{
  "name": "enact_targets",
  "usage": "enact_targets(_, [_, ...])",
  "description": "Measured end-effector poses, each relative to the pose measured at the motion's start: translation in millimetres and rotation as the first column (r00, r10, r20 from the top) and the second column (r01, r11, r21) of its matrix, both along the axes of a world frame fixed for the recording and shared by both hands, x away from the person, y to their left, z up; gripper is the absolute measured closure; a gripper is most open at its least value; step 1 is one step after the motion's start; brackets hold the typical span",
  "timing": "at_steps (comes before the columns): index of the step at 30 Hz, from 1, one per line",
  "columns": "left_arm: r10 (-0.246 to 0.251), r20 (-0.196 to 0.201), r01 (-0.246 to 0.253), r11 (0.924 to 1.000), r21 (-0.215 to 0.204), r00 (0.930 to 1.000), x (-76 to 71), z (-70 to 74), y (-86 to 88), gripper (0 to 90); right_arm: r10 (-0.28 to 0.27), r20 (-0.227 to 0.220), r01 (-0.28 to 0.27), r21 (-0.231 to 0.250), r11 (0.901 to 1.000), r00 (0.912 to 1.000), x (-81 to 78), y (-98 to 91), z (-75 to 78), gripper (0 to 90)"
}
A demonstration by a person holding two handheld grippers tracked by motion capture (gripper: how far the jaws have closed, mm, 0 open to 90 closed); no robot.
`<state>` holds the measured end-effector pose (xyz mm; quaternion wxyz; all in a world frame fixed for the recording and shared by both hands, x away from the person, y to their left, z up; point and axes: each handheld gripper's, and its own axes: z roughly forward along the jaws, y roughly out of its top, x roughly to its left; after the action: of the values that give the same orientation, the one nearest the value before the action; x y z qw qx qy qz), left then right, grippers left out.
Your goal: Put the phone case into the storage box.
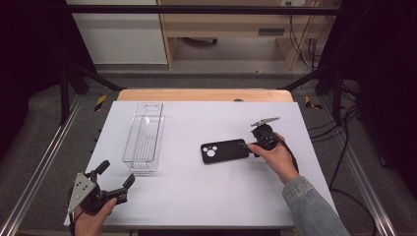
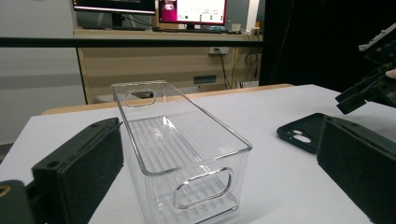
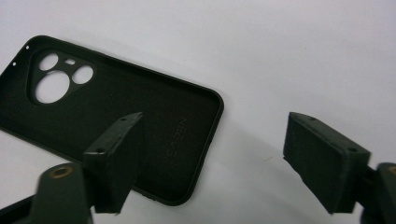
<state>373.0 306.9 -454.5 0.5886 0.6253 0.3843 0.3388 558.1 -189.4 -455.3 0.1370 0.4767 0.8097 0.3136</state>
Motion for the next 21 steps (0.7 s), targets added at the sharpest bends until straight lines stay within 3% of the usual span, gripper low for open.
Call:
enact_targets(12, [-0.004,-0.001,0.004,1.0,0.0,1.0,0.4,0.1,-0.8,0.2,-0.012,-0.033,0.013,0.031,0.9994,0.9994,1.0,2.2,-1.9,47.6])
enact_targets(21, [-0.011,-0.001,0.011,0.9999,0.002,0.9999,0.9,0.1,-1.6,0.2,-0.011,-0.065,0.013,0.031,0.9994,0.9978,2.1,3.9,-5.8,58.6])
